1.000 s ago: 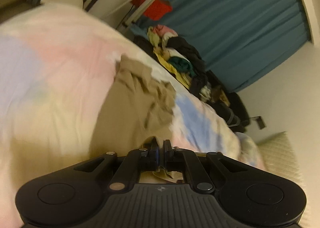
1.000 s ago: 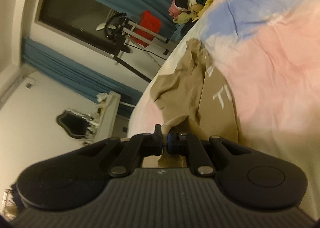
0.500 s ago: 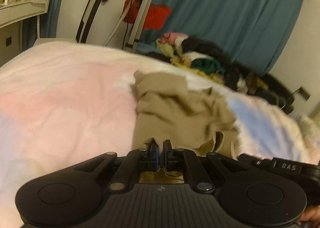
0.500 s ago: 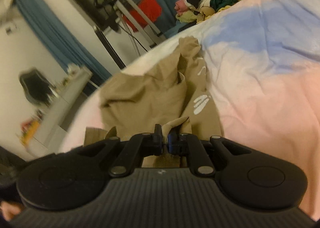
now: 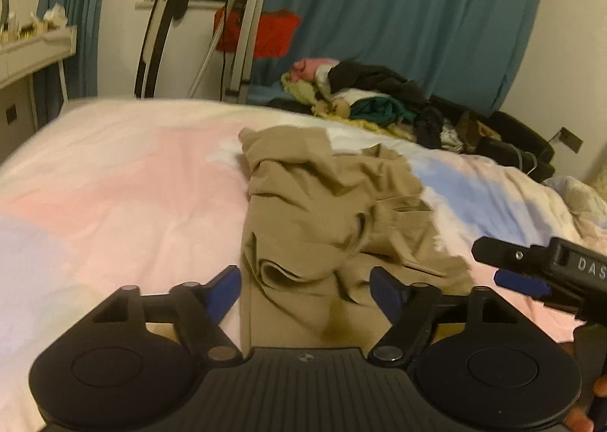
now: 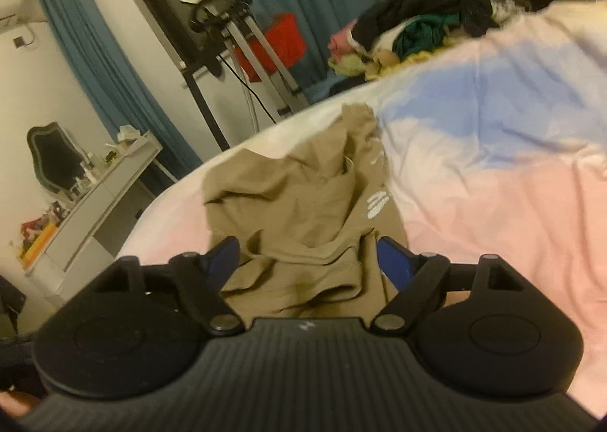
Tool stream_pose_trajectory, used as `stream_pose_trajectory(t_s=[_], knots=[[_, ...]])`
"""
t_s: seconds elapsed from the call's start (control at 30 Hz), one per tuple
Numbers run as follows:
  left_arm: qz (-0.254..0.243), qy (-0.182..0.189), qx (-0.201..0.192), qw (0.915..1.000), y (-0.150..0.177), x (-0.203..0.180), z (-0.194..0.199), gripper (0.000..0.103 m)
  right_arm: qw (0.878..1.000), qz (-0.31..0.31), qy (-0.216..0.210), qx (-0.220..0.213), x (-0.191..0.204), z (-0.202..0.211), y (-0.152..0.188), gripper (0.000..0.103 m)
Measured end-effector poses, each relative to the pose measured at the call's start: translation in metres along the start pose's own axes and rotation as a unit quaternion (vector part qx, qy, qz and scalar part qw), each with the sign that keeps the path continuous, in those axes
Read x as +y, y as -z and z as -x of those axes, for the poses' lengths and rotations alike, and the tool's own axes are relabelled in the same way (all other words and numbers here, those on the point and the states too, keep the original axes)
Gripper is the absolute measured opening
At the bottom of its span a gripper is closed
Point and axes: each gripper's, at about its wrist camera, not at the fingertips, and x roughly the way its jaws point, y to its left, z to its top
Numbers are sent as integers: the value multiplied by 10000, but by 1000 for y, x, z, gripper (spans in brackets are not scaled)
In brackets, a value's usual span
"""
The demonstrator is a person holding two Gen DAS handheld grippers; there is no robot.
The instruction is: Fold clothes
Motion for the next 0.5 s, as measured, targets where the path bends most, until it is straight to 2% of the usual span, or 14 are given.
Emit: stream_pose_trajectory(t_s=[0.1,0.2,0.33,0.4,0.5], knots=[[-228,59,-196,9995,6,-13,34,86,9993,300,88,-186,12,32,5,82],[-203,80,-319,9993,11,-20,62,89,9979,549,130,-332,21,61,12,82],[-156,128,-348,9992,20,-28,88,92,9977,455,184,-464,20,93,31,82],[124,213,-209,9995,28,-25,94,94,9991,169,169,-361,13,100,42,82],[890,483,291,9944,43,-11,88,94,9984,-559,76,-54,-4,99,57,82]])
